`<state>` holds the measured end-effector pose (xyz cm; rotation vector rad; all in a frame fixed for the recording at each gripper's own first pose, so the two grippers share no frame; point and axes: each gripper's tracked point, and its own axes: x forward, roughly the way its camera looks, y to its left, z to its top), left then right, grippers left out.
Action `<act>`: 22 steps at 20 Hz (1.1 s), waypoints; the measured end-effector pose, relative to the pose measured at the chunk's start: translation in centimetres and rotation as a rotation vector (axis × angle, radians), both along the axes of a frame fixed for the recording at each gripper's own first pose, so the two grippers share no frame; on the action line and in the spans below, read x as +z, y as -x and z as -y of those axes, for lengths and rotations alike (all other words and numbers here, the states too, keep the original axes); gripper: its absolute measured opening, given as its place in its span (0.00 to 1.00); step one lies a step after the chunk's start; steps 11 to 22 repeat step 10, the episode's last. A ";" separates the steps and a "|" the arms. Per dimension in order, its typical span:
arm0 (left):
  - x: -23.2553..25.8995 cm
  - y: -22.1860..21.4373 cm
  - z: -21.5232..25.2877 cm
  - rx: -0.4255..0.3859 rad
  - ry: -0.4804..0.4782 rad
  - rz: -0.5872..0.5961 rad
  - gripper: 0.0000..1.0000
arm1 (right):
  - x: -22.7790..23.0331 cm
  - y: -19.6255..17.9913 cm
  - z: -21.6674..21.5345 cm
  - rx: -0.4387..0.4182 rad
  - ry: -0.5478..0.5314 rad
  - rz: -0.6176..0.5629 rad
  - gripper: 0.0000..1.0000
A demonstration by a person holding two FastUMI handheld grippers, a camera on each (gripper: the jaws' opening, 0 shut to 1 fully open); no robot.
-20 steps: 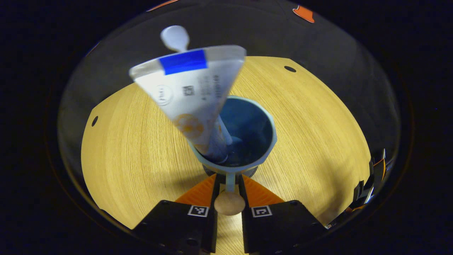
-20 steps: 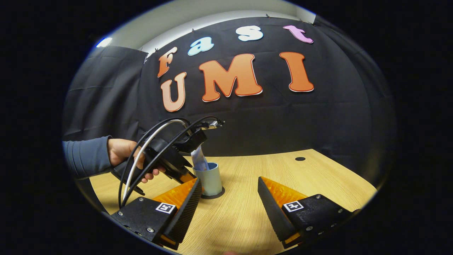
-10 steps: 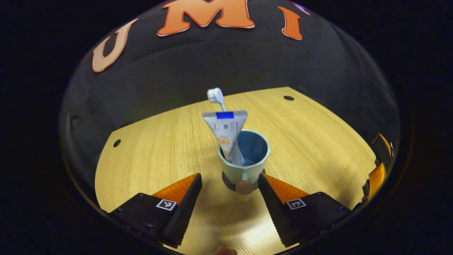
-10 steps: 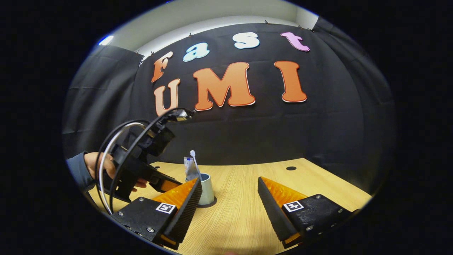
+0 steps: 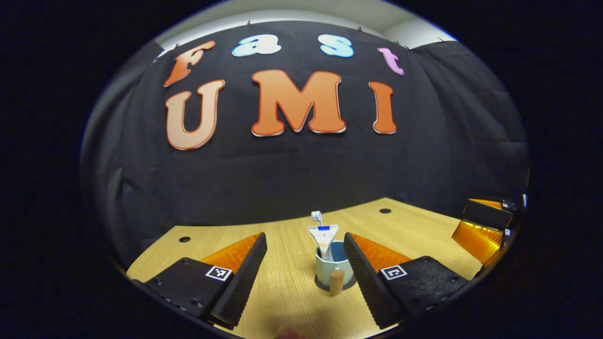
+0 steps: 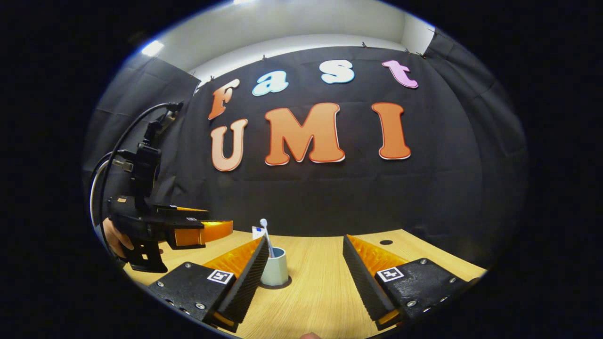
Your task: Put the toothbrush and toothpaste on the desktop into the cup, then pick up the cup and place it on the coaster on the desktop.
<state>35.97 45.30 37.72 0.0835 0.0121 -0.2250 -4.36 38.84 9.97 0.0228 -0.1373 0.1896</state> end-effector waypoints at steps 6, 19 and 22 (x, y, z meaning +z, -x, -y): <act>1.1 2.1 -1.6 0.092 0.069 0.160 0.98 | -0.3 -0.1 -1.4 -0.023 0.039 0.034 0.95; 1.6 2.5 -2.8 0.148 0.159 0.191 0.98 | 1.3 -0.3 -2.4 -0.002 0.035 0.076 0.95; 1.6 2.5 -2.8 0.148 0.159 0.191 0.98 | 1.3 -0.3 -2.4 -0.002 0.035 0.076 0.95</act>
